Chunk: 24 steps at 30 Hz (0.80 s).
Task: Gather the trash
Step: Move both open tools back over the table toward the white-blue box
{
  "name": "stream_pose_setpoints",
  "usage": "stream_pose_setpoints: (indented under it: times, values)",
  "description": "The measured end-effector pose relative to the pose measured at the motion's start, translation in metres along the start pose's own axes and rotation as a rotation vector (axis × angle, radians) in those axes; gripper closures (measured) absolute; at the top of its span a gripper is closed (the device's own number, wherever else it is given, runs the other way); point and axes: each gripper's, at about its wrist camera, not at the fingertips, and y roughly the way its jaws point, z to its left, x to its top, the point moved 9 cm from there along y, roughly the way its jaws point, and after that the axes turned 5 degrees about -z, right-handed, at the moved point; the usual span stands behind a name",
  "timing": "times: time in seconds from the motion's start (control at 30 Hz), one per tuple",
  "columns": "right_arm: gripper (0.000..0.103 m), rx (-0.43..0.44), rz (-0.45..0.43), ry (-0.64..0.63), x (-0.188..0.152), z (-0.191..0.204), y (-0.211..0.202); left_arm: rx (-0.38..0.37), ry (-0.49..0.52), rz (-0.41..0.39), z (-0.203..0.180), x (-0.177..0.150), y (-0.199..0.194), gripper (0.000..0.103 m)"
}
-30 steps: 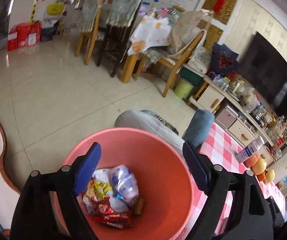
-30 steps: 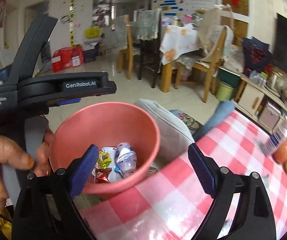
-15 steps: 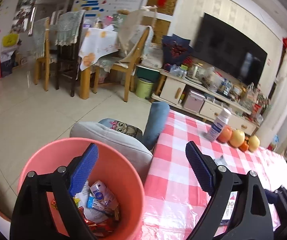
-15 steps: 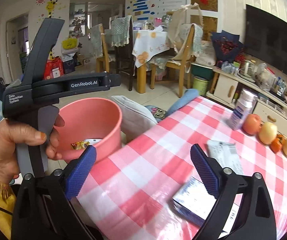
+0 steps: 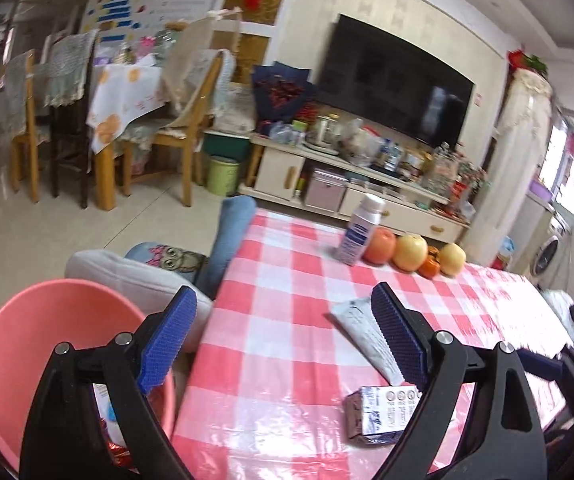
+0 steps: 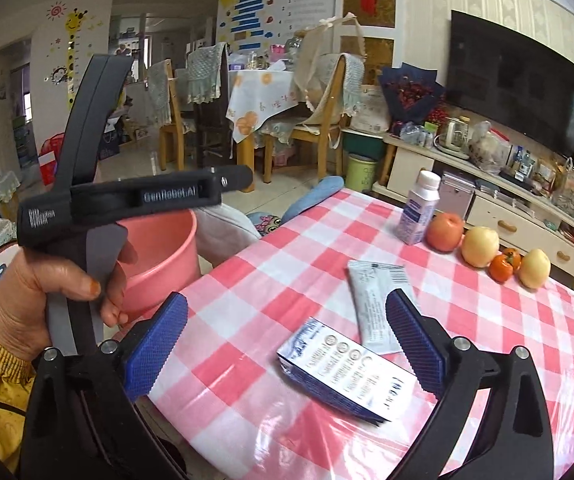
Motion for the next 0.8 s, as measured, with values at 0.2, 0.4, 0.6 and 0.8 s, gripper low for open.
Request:
stream_pose_setpoints:
  times: [0.2, 0.4, 0.6, 0.8]
  values:
    - [0.005, -0.033, -0.016, 0.028, -0.01, -0.023, -0.012, -0.013, 0.025, 0.031, -0.02, -0.01, 0.012, 0.013]
    - [0.005, -0.065, -0.022, 0.089, -0.015, -0.053, -0.021, 0.023, 0.037, 0.044, -0.026, -0.014, 0.019, 0.013]
    - [0.005, -0.087, -0.008, 0.129, -0.025, -0.08, -0.025, 0.026, 0.041, 0.051, -0.032, -0.016, 0.024, 0.013]
    - [0.005, -0.096, 0.014, 0.178, -0.037, -0.107, -0.026, 0.015, 0.061, 0.068, -0.043, -0.02, 0.03, 0.013]
